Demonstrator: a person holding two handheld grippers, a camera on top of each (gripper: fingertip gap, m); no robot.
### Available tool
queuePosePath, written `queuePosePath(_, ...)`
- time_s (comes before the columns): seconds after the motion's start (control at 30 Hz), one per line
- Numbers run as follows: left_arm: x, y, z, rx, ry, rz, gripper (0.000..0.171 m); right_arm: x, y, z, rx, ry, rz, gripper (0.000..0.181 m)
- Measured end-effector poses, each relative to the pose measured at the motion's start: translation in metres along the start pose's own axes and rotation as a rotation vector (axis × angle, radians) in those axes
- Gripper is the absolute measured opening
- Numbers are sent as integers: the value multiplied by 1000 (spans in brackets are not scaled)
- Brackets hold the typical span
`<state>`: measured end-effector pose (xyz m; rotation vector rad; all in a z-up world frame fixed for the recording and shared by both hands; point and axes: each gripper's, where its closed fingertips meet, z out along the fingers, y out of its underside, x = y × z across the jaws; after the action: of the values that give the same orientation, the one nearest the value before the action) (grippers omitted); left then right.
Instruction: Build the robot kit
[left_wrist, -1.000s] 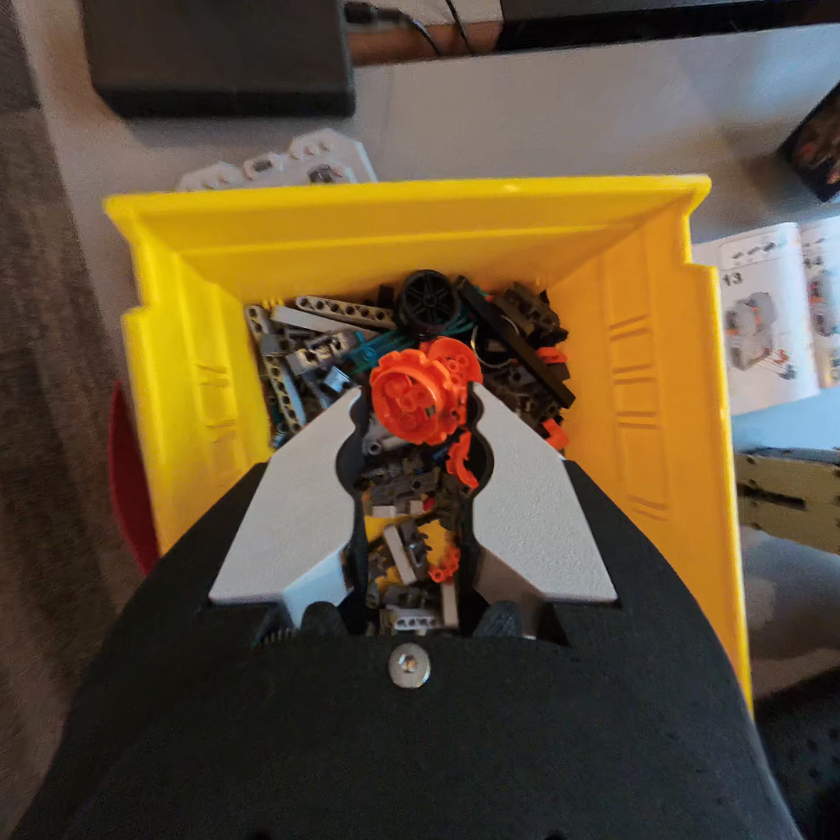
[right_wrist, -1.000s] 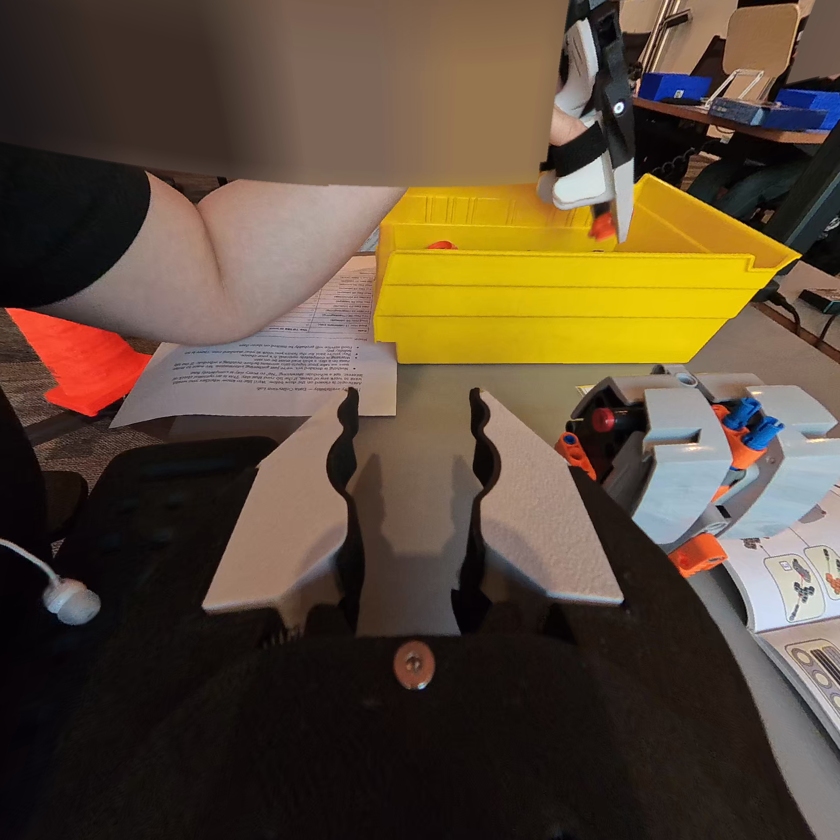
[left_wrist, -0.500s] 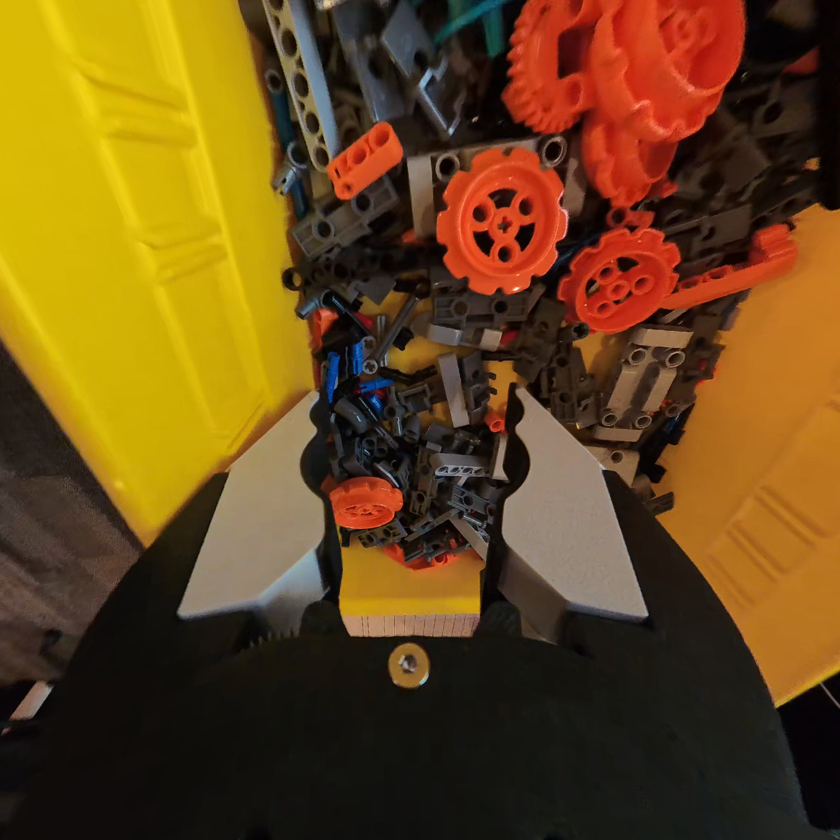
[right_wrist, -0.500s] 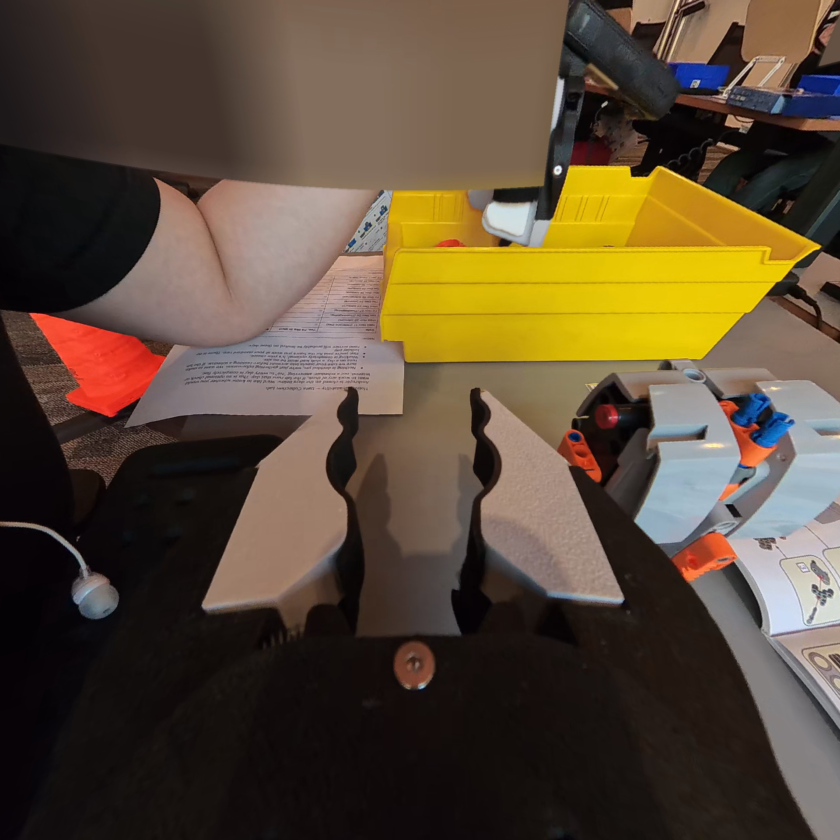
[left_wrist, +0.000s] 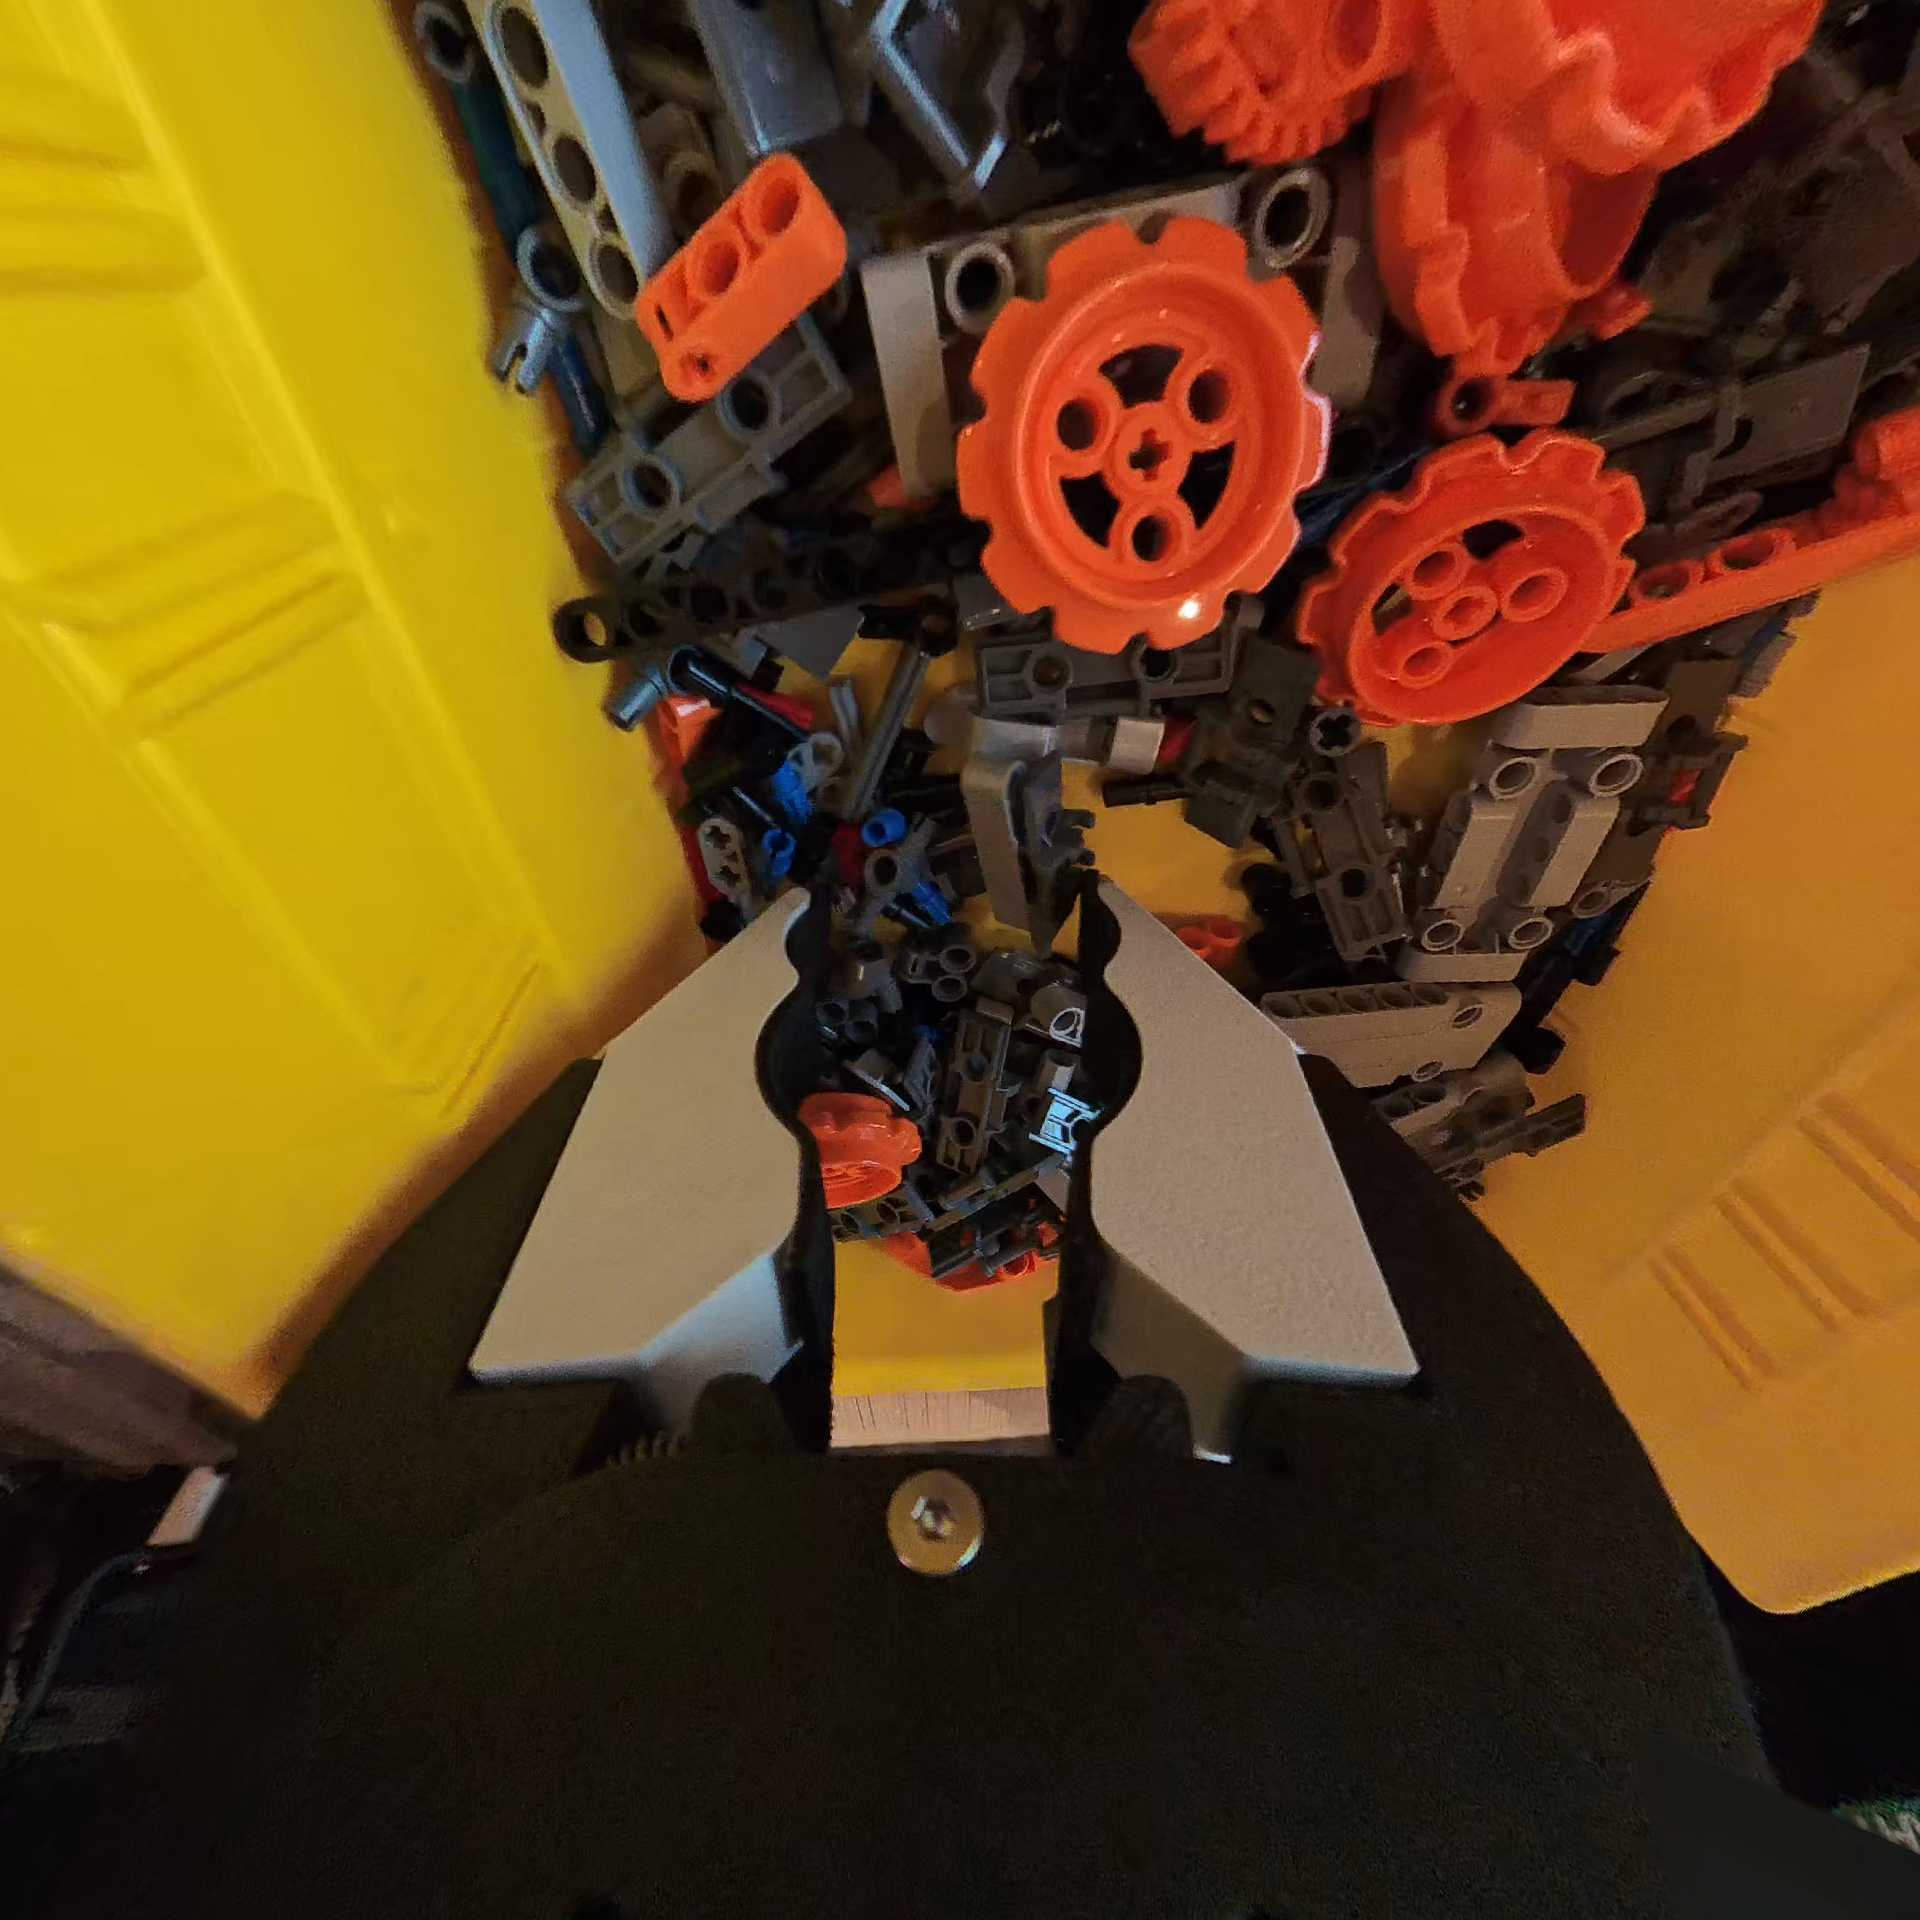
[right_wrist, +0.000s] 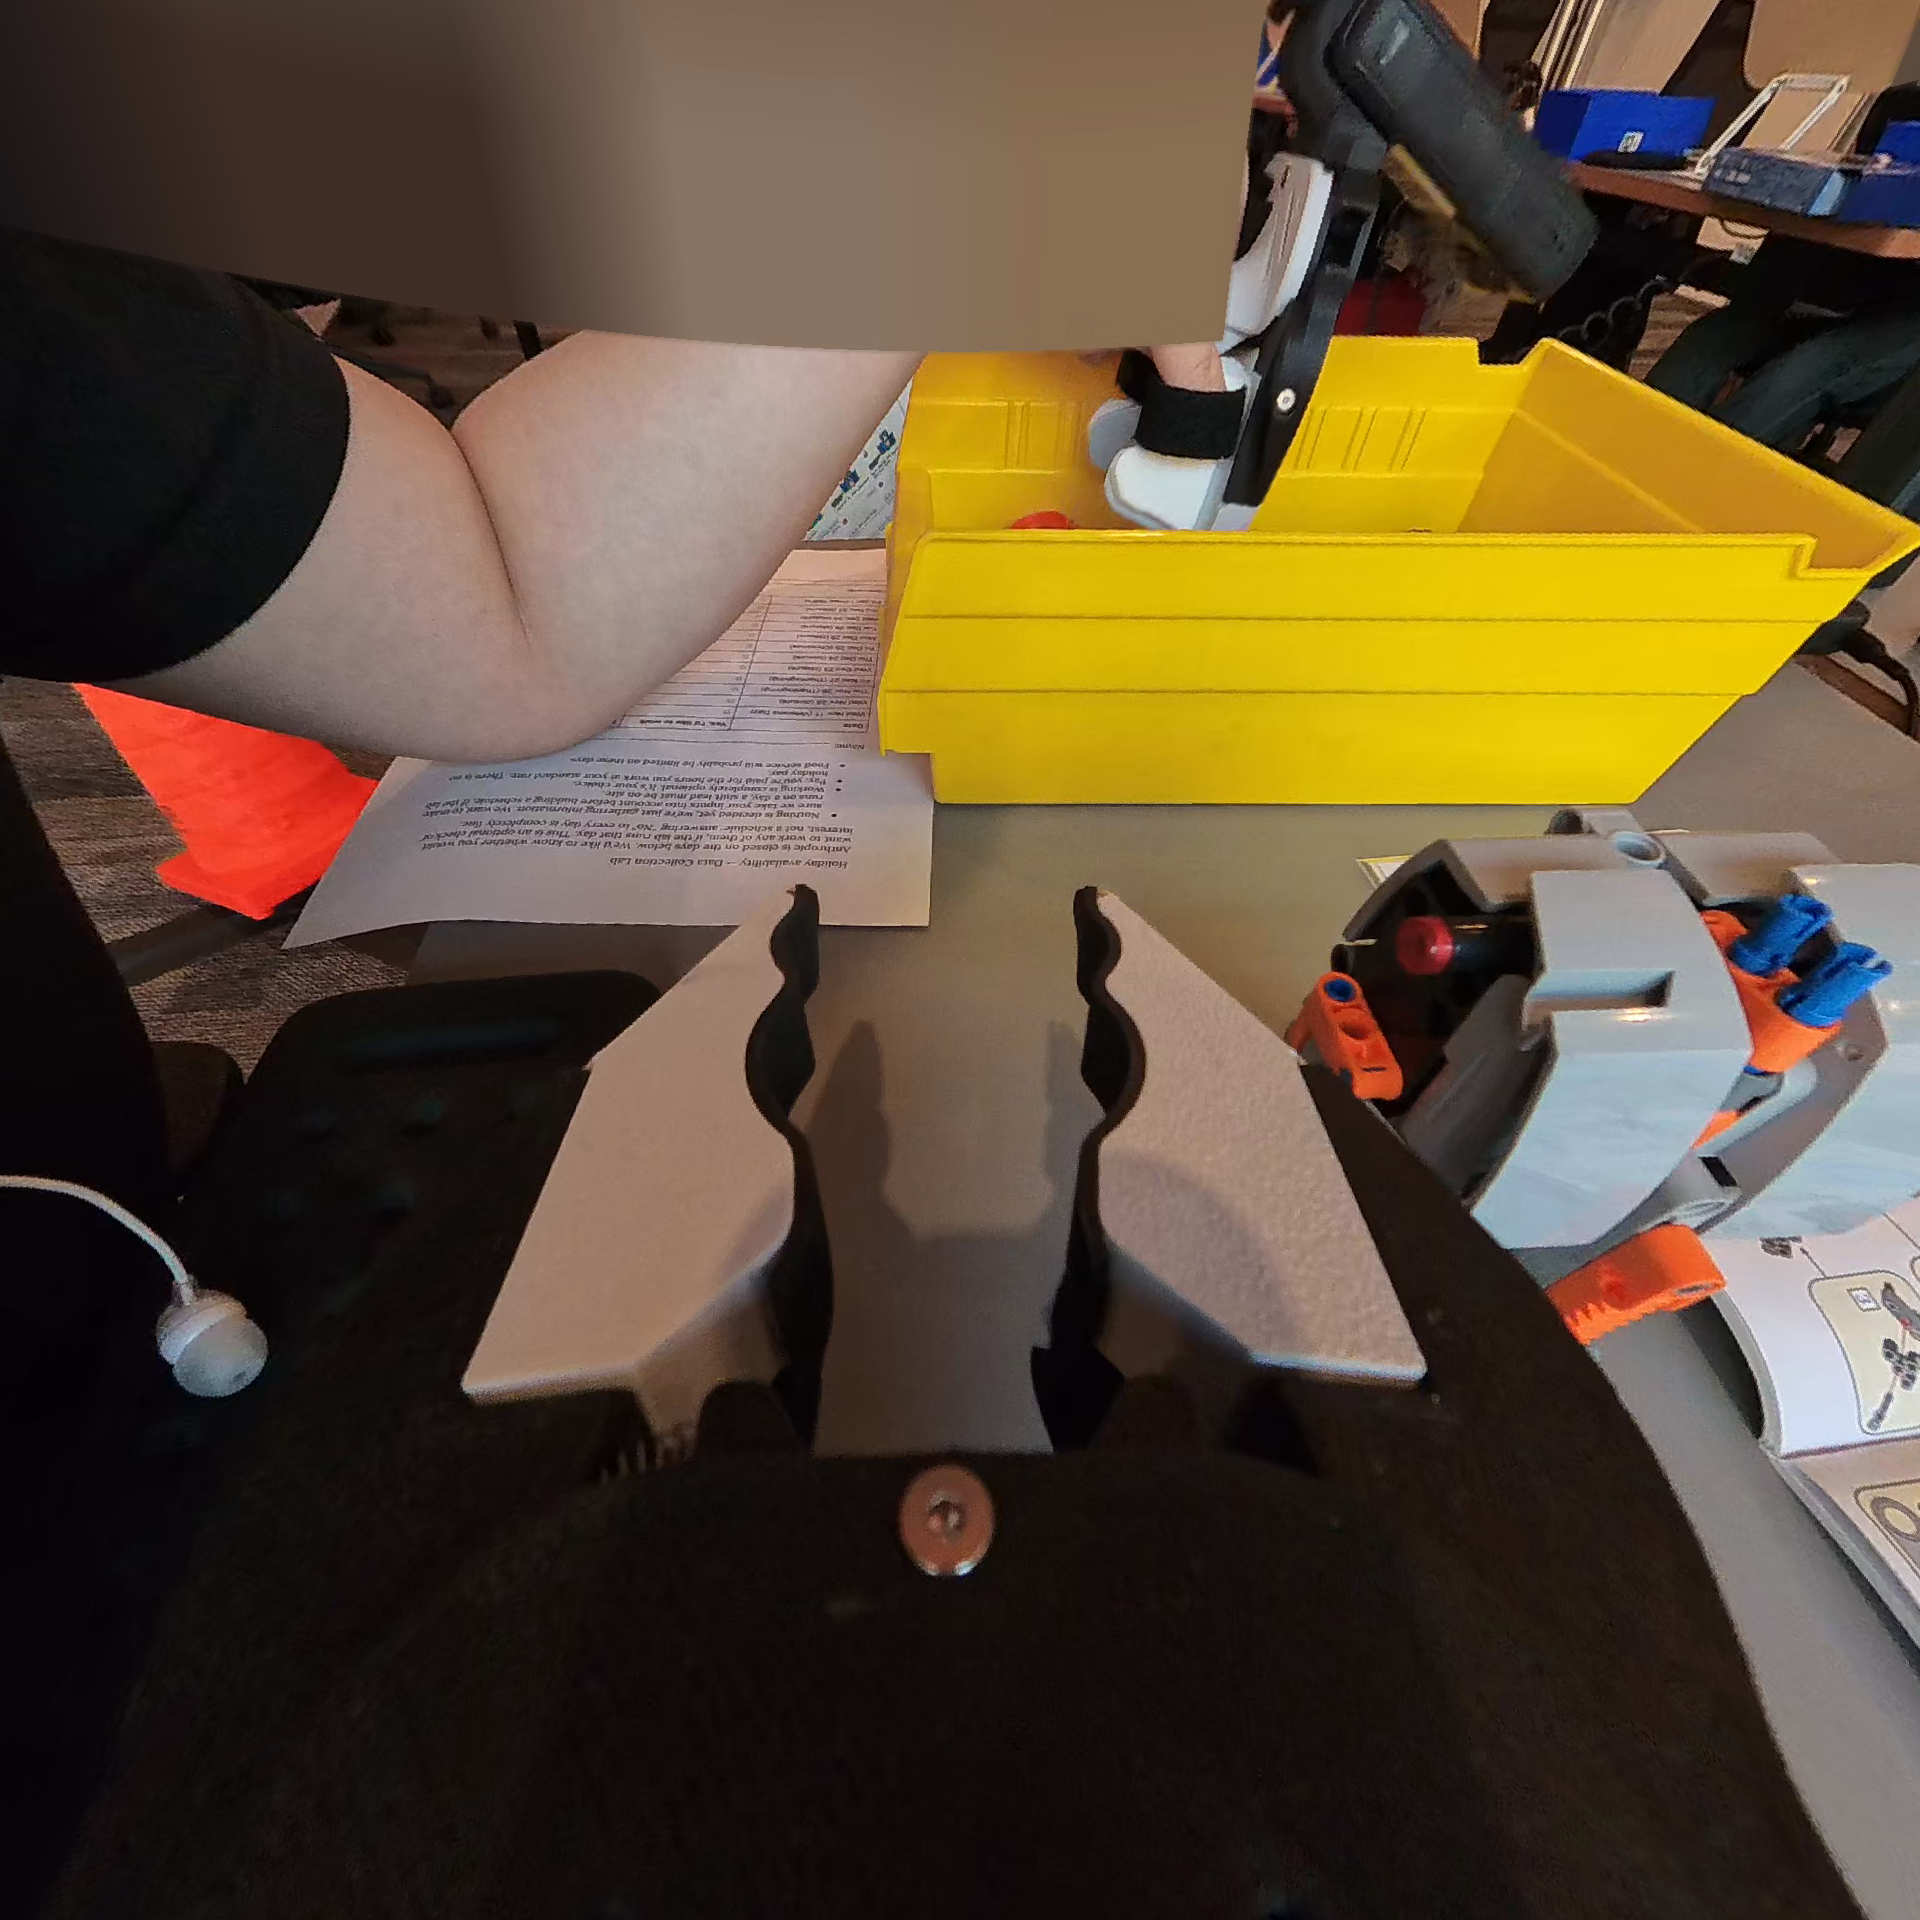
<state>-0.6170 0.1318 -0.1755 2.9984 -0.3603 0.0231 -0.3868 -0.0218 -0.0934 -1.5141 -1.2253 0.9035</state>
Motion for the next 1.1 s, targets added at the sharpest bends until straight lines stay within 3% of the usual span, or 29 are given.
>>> queuePosePath(0.03,2,-5,-5,37,6,8,42,0,0,0,0,0,3,48)
queuePosePath(0.07,6,-14,-11,95,28,18,15,0,0,0,1,-1,6,48)
queuePosePath(0.1,9,-23,-18,155,49,23,11,1,0,0,2,-1,8,48)
queuePosePath(0.37,20,-51,-45,356,104,49,12,1,1,1,-1,-5,17,48)
queuePosePath(0.4,26,-50,-47,361,136,52,23,1,1,0,-1,-4,17,48)
queuePosePath(0.47,29,-39,-42,306,153,55,47,1,1,0,-1,-5,18,48)
queuePosePath(0.7,3,-3,-12,77,86,-76,46,0,1,0,-2,-10,17,48)
queuePosePath(0.8,6,8,1,-18,104,-60,52,-1,2,1,-8,-15,17,48)
queuePosePath(0.9,3,-4,2,16,73,-52,45,-2,3,2,-13,-19,15,48)
queuePosePath(0.97,8,-12,0,43,109,-36,26,-2,3,2,-13,-17,11,48)
queuePosePath(1.1,13,-21,-5,92,134,1,25,-1,3,2,-13,-18,15,48)
